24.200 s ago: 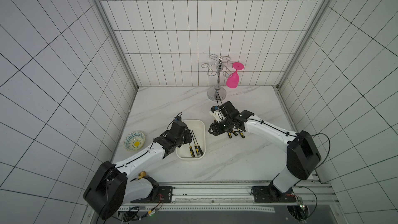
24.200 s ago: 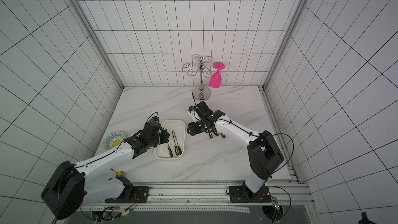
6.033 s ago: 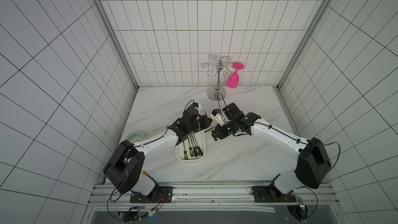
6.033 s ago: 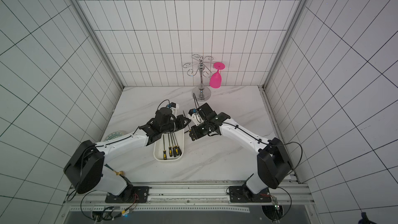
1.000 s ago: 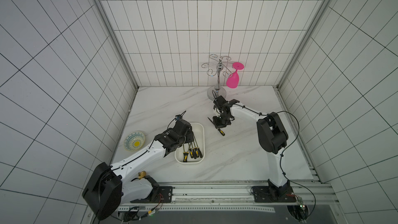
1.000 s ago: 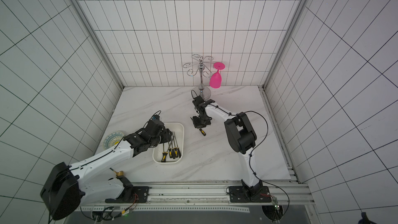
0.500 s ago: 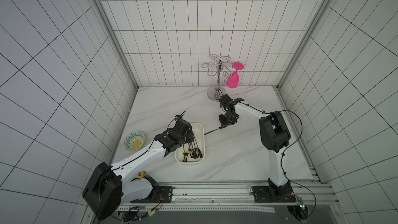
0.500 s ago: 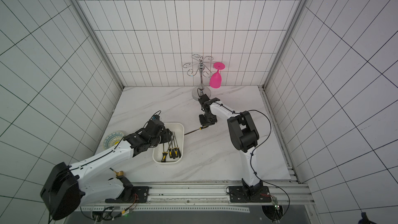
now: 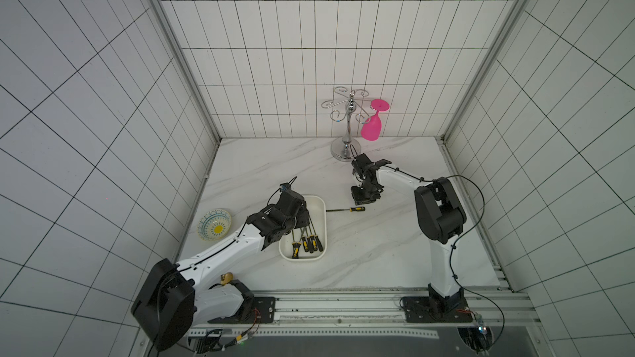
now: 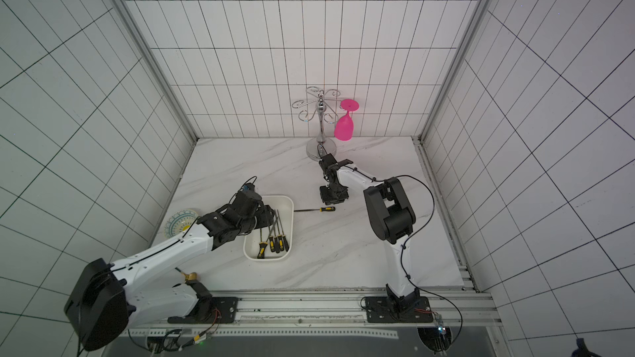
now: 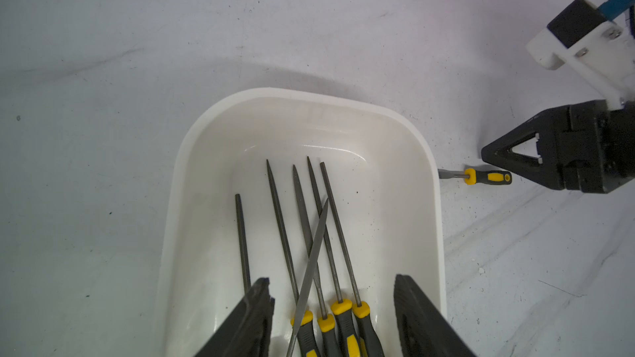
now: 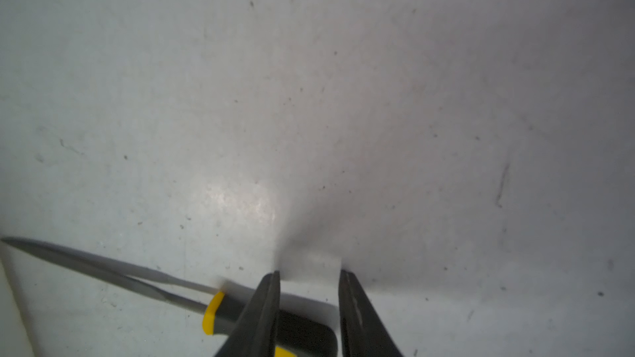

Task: Put the file tool into the storage box
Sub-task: Pick up the file tool from the center of the board.

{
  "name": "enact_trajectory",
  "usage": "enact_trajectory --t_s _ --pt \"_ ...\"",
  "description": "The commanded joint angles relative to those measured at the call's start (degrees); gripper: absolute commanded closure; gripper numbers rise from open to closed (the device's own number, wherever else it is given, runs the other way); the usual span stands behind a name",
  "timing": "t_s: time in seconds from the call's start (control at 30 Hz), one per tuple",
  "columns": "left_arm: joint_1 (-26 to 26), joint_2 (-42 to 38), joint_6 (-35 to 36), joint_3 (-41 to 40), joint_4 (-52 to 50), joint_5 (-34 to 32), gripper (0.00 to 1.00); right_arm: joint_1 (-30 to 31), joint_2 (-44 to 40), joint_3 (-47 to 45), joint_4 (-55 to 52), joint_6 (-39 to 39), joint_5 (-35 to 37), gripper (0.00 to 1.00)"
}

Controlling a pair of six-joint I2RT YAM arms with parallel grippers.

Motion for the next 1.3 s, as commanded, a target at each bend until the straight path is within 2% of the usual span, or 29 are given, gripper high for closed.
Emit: enact_trajectory --t_s 0.0,0.5,0.8,1.13,1.27 --pt "0.2 0.2 -0.3 0.2 1.6 0.1 0.41 1.1 -2.9 -2.5 -1.4 1.3 0.5 0.67" --pt "0.2 0.3 -0.5 0.1 1.7 0.3 0.41 4.1 -4.2 -2.3 -2.1 0.1 0.0 0.59" --pt "0.2 1.5 -0.6 0.5 2.2 0.9 0.41 5.4 -7.2 -5.1 -1.3 1.0 -1.1 0.59" --pt "0.2 1.3 -0.7 0.7 2.0 0.8 0.41 7.0 -4.4 -7.0 -1.0 0.7 -1.2 0.59" --pt "0.2 1.1 -0.8 0.8 2.0 0.5 0.41 8.3 -3.2 -6.5 -2.6 -0.2 1.0 0.63"
